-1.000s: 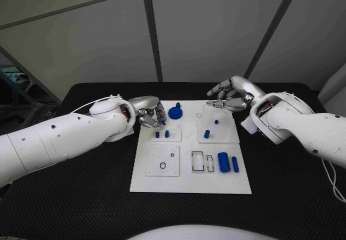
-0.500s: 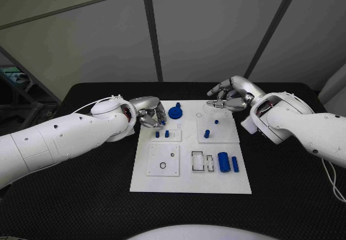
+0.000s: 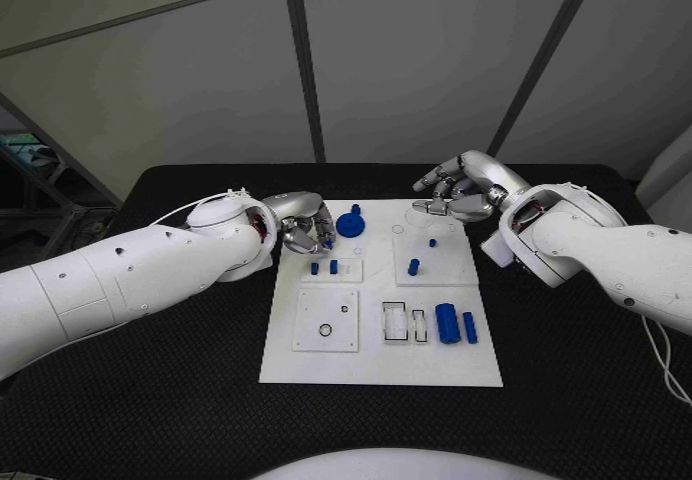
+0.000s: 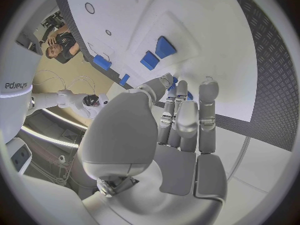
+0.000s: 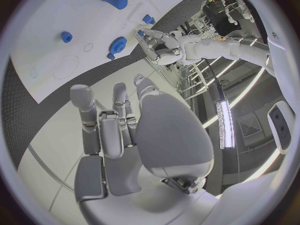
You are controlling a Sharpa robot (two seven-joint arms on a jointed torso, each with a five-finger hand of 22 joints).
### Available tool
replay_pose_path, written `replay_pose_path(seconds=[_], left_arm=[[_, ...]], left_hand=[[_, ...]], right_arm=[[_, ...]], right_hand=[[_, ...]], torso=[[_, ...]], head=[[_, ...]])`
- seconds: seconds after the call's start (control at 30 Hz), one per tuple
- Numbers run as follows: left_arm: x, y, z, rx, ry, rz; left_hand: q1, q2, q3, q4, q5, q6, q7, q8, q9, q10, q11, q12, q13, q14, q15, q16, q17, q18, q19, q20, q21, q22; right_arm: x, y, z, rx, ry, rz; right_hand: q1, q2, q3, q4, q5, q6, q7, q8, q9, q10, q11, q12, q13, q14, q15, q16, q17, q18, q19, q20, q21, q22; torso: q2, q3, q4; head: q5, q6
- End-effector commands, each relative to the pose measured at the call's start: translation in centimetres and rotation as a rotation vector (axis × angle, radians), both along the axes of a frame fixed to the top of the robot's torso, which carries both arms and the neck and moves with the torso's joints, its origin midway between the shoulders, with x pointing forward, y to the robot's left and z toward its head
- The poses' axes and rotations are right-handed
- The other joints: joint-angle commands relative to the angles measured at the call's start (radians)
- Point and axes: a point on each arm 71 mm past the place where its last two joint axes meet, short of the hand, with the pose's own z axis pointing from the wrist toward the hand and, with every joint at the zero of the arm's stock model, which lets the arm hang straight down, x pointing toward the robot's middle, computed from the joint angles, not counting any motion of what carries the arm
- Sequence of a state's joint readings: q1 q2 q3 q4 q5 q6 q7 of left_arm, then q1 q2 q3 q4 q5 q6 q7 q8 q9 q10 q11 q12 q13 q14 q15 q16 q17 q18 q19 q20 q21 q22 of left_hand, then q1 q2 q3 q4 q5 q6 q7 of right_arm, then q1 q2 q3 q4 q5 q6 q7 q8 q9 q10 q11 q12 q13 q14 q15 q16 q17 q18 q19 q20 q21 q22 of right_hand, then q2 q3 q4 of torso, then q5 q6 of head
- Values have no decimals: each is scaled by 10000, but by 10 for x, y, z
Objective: Assemble the parts on the task board
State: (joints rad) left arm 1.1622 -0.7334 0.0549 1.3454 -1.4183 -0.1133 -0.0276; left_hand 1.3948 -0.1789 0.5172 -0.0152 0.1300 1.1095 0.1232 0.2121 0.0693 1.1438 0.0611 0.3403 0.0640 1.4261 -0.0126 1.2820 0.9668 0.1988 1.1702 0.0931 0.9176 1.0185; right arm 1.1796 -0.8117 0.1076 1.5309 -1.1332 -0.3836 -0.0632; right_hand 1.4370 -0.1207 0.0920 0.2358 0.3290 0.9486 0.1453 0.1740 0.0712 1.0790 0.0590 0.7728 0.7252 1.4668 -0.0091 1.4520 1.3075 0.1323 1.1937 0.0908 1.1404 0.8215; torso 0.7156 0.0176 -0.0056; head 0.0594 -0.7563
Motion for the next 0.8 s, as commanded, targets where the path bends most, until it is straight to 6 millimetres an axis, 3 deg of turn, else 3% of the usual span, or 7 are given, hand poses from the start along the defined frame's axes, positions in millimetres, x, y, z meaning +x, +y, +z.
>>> replay_pose_path(seconds=[0.03,0.8], left_arm=[[0,-2,0,37,117,-24],[2,0,-3,306,385,78]], left_hand=[[-101,-6,68,-9,-34,60,31,-41,6,36,0,-46,12,39,-7,22,-16,-390,52,-20,35,9],[-133,-34,70,-58,-61,31,41,-131,-7,76,6,-125,20,33,-3,28,-42,-388,43,-18,28,32]], right_arm=[[0,1,1,-11,-53,43],[0,0,1,-73,-37,19]], right_hand=[[97,30,60,7,68,26,1,57,-17,-19,-24,-66,-32,532,-79,-65,623,86,-82,6,-62,-44],[97,30,61,9,72,26,1,58,-17,-18,-24,-68,-36,532,-79,-67,621,88,-87,6,-70,-55]], torso=[[-2,0,0],[-5,-1,3]], head=[[-12,5],[-50,-31]])
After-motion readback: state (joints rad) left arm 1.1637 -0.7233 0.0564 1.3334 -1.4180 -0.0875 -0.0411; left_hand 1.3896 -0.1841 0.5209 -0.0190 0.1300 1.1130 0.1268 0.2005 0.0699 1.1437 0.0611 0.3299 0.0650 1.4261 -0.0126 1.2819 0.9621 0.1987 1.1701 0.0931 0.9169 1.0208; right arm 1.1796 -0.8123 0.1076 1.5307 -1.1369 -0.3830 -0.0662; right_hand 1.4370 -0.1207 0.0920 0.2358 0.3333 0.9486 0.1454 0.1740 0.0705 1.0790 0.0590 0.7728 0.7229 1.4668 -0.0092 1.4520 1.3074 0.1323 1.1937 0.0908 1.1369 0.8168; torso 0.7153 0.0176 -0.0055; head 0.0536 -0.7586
